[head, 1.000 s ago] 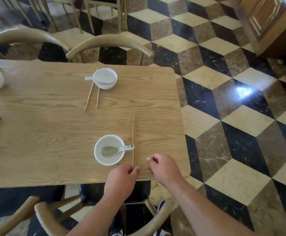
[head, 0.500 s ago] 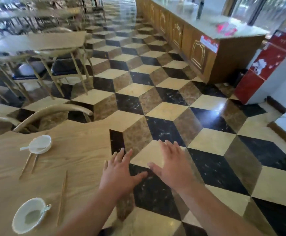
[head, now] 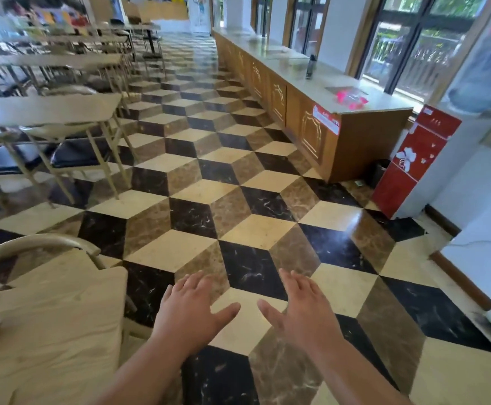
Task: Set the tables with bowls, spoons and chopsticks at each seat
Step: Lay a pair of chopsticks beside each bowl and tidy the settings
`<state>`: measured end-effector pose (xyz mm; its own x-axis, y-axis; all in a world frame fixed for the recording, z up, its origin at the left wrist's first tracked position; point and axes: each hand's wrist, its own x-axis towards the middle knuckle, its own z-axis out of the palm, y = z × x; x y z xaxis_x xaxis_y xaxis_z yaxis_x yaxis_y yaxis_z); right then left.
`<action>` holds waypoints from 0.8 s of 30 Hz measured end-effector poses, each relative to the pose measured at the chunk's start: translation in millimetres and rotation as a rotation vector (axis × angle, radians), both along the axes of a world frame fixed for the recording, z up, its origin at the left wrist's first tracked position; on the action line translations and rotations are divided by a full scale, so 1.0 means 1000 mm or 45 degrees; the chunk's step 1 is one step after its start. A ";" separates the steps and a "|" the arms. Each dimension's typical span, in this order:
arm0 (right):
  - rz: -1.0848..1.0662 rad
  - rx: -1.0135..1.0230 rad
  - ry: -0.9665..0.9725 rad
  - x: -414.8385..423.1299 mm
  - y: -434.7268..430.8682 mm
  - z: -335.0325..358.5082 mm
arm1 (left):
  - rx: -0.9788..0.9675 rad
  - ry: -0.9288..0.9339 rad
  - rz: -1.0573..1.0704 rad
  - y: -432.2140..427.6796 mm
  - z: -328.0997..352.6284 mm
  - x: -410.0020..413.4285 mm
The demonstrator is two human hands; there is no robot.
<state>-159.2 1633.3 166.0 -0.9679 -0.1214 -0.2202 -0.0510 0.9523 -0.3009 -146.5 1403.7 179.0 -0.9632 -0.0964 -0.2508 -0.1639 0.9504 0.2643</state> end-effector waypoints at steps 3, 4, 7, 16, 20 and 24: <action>0.086 -0.011 0.038 -0.065 -0.028 0.007 | 0.008 0.062 0.057 -0.030 -0.001 -0.052; 0.106 -0.002 0.066 -0.087 -0.037 0.011 | 0.010 0.084 0.074 -0.039 -0.002 -0.071; 0.159 0.049 0.123 -0.166 -0.075 0.016 | 0.076 0.120 0.143 -0.075 -0.007 -0.142; 0.237 0.096 0.056 -0.378 -0.189 0.047 | 0.173 0.098 0.351 -0.202 0.015 -0.336; 0.284 -0.039 0.108 -0.459 -0.244 0.059 | 0.126 0.120 0.381 -0.244 0.032 -0.406; 0.393 -0.101 0.145 -0.544 -0.300 0.054 | 0.095 0.112 0.482 -0.296 0.032 -0.466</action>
<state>-703.4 1333.1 220.3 -0.9006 -0.4249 -0.0913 -0.3707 0.8607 -0.3491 -612.8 1108.0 211.2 -0.8812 -0.4335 -0.1886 -0.4727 0.8048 0.3589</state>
